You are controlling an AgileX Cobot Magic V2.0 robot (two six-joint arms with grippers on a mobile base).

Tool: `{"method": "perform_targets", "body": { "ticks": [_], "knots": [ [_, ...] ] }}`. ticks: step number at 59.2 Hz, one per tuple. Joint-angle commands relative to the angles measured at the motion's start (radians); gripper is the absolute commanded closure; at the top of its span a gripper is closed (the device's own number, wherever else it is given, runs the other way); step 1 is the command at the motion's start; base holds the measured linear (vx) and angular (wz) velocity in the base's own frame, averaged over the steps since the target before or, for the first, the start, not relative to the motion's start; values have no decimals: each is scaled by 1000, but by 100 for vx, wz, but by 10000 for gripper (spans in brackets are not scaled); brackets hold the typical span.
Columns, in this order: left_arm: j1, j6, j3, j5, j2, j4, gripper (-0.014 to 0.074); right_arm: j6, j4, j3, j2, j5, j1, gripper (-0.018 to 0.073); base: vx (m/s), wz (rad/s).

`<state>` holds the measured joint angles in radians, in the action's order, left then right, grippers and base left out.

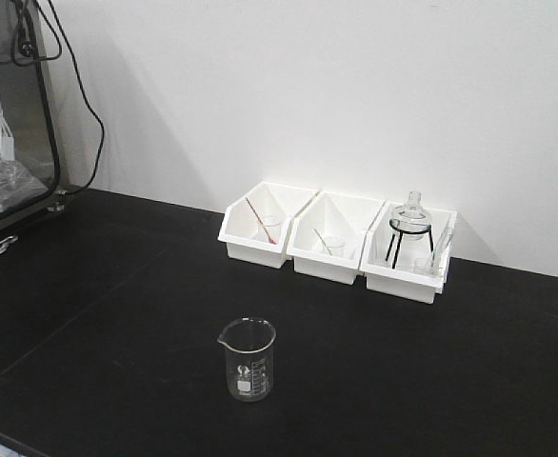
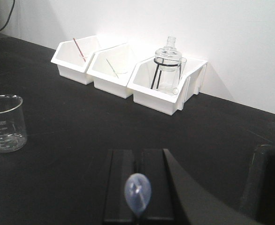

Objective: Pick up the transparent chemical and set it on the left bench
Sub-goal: 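Extend the right arm and lower the beaker onto the bench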

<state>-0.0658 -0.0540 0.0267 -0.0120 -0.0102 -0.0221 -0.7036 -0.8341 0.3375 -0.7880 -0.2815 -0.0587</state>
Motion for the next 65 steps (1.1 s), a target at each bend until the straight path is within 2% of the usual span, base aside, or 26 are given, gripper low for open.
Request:
{"method": "perform_targets", "body": {
  "ticks": [1, 9, 23, 28, 31, 36, 40, 43, 47, 53, 65],
  "knots": [
    [-2, 8, 16, 78, -19, -1, 600, 2, 22, 33, -22, -82, -1, 562, 8, -5],
    [-2, 8, 16, 78, -19, -1, 600, 2, 23, 33, -87, -146, -1, 562, 7, -5],
    [-2, 8, 16, 78, -19, -1, 600, 33, 15, 111, -317, -515, -1, 562, 5, -5],
    [-2, 8, 16, 78, -19, -1, 600, 16, 19, 188, -392, -565, 11, 562, 3, -6],
    [-2, 8, 16, 78, -19, -1, 600, 13, 20, 241, -434, -552, 52, 562, 2, -6],
    [-2, 8, 16, 78, -19, -1, 600, 28, 20, 352, -504, -510, 173, 562, 2, -5],
    [-2, 8, 16, 78, -19, -1, 600, 95, 34, 454, -571, -421, 291, 562, 2, -5],
    [-2, 8, 16, 78, -19, -1, 600, 178, 81, 541, -630, -327, 372, 562, 1, -5],
    [-2, 8, 16, 78, -19, -1, 600, 241, 161, 633, -705, -258, 441, 562, 1, -3],
    [-2, 8, 16, 78, -19, -1, 600, 289, 228, 766, -808, -257, 497, 562, 0, -1],
    [-2, 8, 16, 78, -19, -1, 600, 291, 231, 953, -984, -255, 551, 562, 0, 0]
  ]
}}
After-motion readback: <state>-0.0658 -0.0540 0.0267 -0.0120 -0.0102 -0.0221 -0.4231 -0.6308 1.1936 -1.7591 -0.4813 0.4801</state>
